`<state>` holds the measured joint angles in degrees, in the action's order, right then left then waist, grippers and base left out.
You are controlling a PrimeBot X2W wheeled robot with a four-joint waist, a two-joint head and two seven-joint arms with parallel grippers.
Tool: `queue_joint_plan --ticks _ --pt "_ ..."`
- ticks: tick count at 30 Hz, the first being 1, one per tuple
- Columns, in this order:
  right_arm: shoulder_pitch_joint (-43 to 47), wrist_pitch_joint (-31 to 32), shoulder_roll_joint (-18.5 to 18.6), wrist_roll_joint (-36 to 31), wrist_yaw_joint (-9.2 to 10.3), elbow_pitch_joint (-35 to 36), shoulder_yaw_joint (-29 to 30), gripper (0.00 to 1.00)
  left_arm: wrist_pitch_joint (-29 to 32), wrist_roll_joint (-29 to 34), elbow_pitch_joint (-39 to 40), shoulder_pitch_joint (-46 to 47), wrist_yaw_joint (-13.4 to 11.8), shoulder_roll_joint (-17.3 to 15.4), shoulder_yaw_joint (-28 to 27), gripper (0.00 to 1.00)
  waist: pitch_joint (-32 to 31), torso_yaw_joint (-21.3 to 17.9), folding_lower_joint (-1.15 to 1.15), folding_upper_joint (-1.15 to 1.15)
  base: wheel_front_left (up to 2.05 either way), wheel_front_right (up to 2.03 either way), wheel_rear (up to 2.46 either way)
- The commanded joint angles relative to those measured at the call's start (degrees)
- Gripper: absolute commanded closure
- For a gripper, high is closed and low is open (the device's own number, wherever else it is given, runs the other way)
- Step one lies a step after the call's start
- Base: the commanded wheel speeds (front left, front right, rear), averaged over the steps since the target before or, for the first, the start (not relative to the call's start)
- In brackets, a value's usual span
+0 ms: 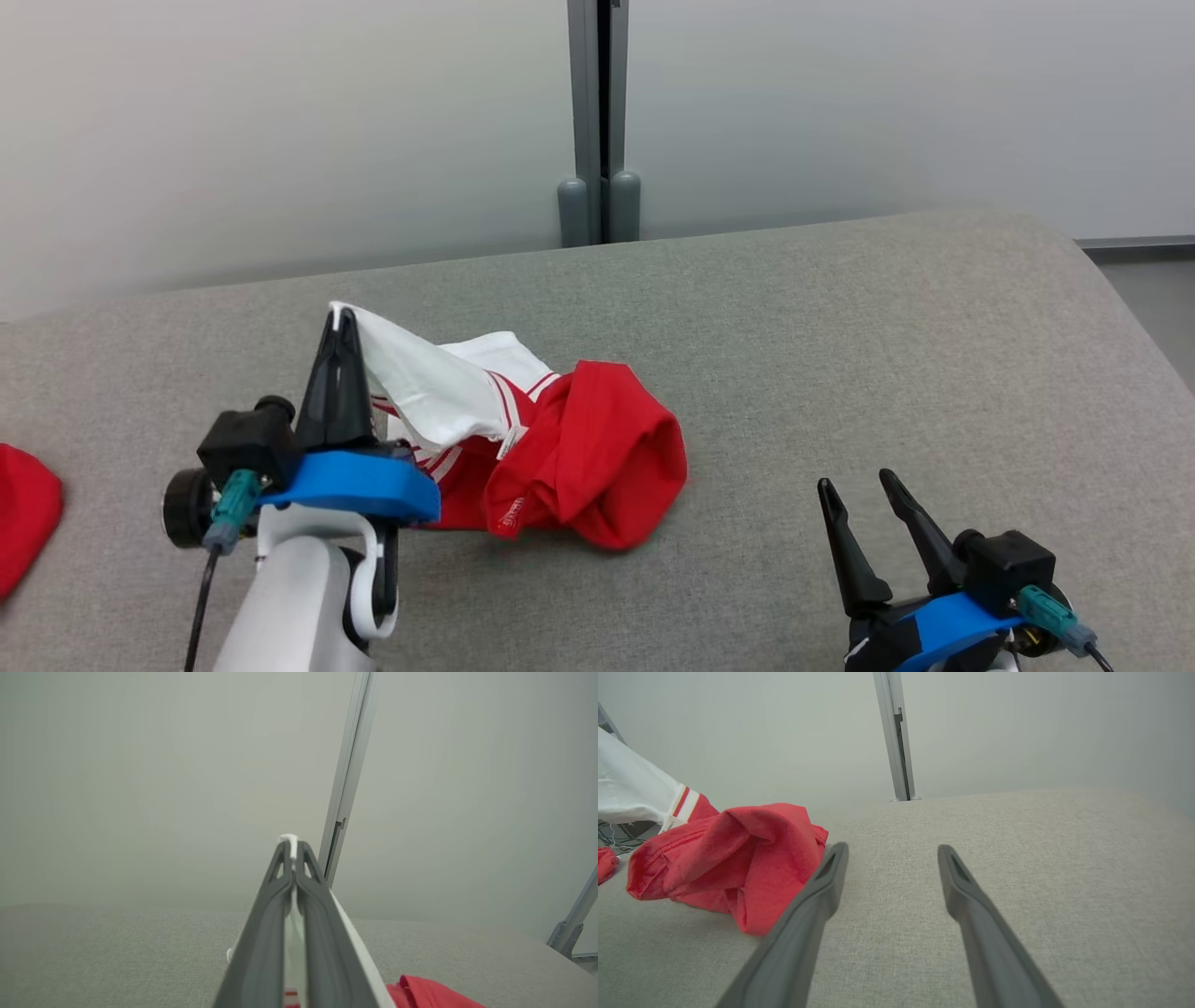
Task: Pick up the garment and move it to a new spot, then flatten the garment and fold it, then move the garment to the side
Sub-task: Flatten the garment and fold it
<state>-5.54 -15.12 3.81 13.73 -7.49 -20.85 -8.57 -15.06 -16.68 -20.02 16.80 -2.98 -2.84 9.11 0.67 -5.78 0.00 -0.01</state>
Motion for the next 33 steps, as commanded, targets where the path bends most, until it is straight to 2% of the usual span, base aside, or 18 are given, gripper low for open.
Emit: queue_joint_plan --ticks 1,7,10,16,19,21,22,23,25,29,33 --pt "0.88 -0.04 -0.31 -0.09 -0.01 0.26 0.22 0.00 -0.18 0.99 -0.68 2.52 0.67 -0.16 -0.70 1.00 -0.18 0.28 0.00 0.01 0.00 0.00 0.00" --pt "0.36 -0.04 -0.65 0.15 -0.01 0.08 -0.56 0.00 -0.17 4.50 -4.70 12.37 4.11 -1.10 0.17 1.00 -0.30 -0.63 0.00 0.01 0.00 0.00 0.00" --pt "0.41 -0.04 -0.75 0.76 -0.01 0.04 -0.60 0.00 -0.18 3.67 -7.96 18.83 5.85 -0.69 1.00 1.00 -0.27 -2.23 0.00 0.01 0.00 0.00 0.00" --pt "1.13 -0.04 -0.84 0.82 -0.01 -0.31 -0.61 0.00 -0.17 1.20 -11.02 29.58 6.99 -0.09 4.16 1.00 -0.28 -5.20 0.00 0.01 0.00 0.00 0.00" --pt "1.37 -0.04 -0.86 1.25 -0.01 -0.38 -0.28 0.00 -0.17 -2.80 -8.99 32.78 5.73 -0.06 6.25 1.00 -0.37 -5.63 0.00 0.01 0.00 0.00 0.00" --pt "1.53 -0.04 -0.86 1.45 -0.01 -0.26 -0.09 0.00 -0.17 -5.01 -7.22 33.78 3.97 -0.09 7.16 1.00 -0.49 -5.52 0.00 0.01 0.00 0.00 0.00" --pt "1.86 -0.04 -0.86 1.68 -0.01 -0.10 0.08 0.00 -0.17 -5.98 -6.12 33.64 1.83 -0.09 7.13 1.00 -0.61 -5.06 0.00 0.01 0.00 0.00 0.00" --pt "1.91 -0.04 -0.86 1.85 -0.01 0.04 -0.01 0.00 -0.17 -5.59 -6.15 32.95 1.03 -0.07 6.78 1.00 -0.61 -4.77 0.00 0.01 0.00 0.00 0.00" --pt "1.71 -0.04 -0.85 1.91 -0.01 0.28 -0.13 0.00 -0.16 -4.63 -6.99 30.47 -0.25 -0.32 4.91 1.00 -0.52 -4.14 0.00 0.01 0.00 0.00 0.00" --pt "1.40 -0.04 -0.85 1.60 -0.01 0.63 0.17 0.00 -0.18 -3.63 -8.42 23.33 -1.91 -2.85 -0.56 1.00 0.06 -2.68 0.00 0.01 0.00 0.00 0.00" --pt "1.42 -0.04 -0.82 0.79 -0.01 0.56 0.68 0.00 -0.18 -3.00 -8.56 12.46 -2.35 -3.67 -6.38 1.00 0.77 -1.21 0.00 0.01 0.00 0.00 0.00"
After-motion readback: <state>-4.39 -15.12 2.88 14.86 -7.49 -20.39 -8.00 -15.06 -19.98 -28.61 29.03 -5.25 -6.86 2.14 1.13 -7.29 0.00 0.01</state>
